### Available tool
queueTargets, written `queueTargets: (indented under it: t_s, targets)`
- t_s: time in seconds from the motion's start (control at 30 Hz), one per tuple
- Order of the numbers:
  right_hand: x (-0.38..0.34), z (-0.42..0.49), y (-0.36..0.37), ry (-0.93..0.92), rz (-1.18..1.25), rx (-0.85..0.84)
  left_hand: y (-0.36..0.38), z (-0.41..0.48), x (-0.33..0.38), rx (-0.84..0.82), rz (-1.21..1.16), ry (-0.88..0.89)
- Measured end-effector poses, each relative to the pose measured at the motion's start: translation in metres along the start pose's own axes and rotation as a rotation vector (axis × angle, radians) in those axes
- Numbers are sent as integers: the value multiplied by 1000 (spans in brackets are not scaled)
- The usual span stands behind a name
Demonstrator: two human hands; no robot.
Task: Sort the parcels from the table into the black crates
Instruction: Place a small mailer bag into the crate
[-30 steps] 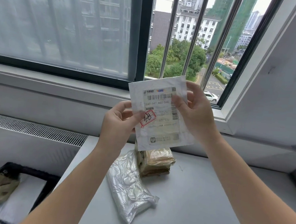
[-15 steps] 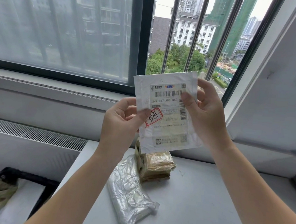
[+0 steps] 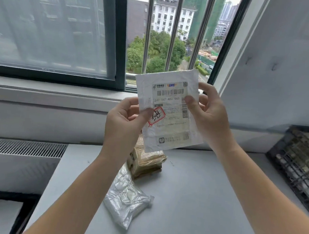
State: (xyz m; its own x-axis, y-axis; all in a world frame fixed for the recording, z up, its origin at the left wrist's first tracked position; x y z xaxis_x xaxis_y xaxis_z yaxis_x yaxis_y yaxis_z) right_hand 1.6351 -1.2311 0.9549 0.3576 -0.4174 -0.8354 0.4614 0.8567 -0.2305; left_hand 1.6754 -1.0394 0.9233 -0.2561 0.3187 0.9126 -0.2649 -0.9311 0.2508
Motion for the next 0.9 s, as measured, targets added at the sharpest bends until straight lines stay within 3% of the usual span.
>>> queueTargets:
  t_s: [0.17, 0.37, 0.6, 0.9]
  targets:
    - [28, -26, -62, 84, -242, 115, 56, -6, -35, -108, -27, -118]
    - [54, -54, -176, 154, -508, 308, 167, -19, -64, -291, 93, -73]
    - [67, -103, -356, 138, -754, 401, 349, -57, -101, -492, 436, 39]
    - [78, -161, -601, 224, -855, 500, 579, -146, -110, -669, 744, 114]
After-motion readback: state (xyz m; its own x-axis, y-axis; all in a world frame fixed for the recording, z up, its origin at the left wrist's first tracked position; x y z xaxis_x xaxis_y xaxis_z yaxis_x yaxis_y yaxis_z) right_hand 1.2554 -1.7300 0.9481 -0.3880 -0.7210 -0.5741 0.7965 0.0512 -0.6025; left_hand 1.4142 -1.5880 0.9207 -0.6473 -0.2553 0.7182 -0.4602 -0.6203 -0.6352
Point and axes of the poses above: each hand's wrist, its own z-axis towards the middle knuckle, its own y-axis out of the palm, x = y × z, the point moved 3 cm from there along z, towards the middle knuckle, and after that the axes turned 2 degrees about -z, right-handed, at the moved point
